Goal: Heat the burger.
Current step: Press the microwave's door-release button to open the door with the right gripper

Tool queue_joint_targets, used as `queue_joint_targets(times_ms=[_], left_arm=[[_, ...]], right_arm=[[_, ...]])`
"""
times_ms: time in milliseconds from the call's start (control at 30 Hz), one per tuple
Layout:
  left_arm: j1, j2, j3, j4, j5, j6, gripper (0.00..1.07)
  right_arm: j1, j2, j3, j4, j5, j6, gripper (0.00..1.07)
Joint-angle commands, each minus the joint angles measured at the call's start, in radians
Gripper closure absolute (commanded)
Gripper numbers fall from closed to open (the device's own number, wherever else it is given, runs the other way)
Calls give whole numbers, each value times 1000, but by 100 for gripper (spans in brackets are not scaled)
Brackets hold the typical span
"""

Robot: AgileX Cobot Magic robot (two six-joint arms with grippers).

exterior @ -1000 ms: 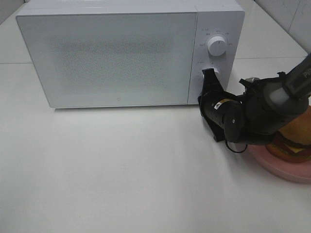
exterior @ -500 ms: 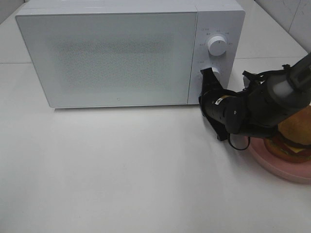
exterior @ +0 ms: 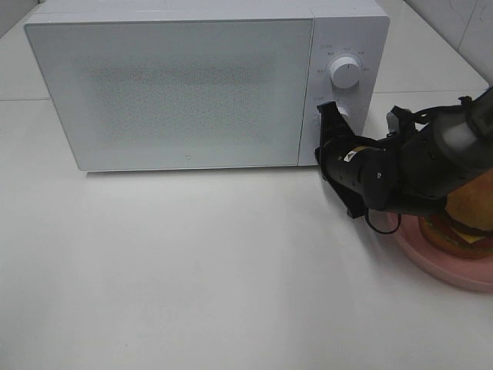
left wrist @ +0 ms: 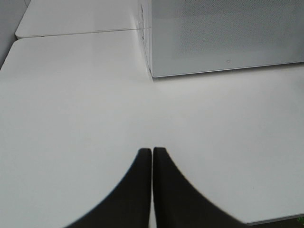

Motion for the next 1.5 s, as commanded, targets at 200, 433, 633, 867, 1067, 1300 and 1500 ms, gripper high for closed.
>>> queue_joint_targets(times_ms=[200,433,633,867,1067,1300,1500], left_arm=[[0,-19,2,3,-8,-4,106],[0,-19,2,3,-8,-4,106],[0,-19,2,3,-8,-4,106],[0,-19,2,3,-8,-4,106],[0,-19,2,3,-8,-4,106],[0,-19,2,3,-8,-4,106],[0,-19,2,3,-8,-4,106]], right_arm=[[-15,-50,70,-92,-267,79,106],[-15,-50,97,-98,-304,91,106],[-15,-50,97,-128,-250,88,105],[-15,-53,107,-203,-229,93,105],[-15,-61,195,-217,-251,109,105],[-15,-61,248,-227,-304,145,105],[-15,-61,247,-238,-306,142,105]])
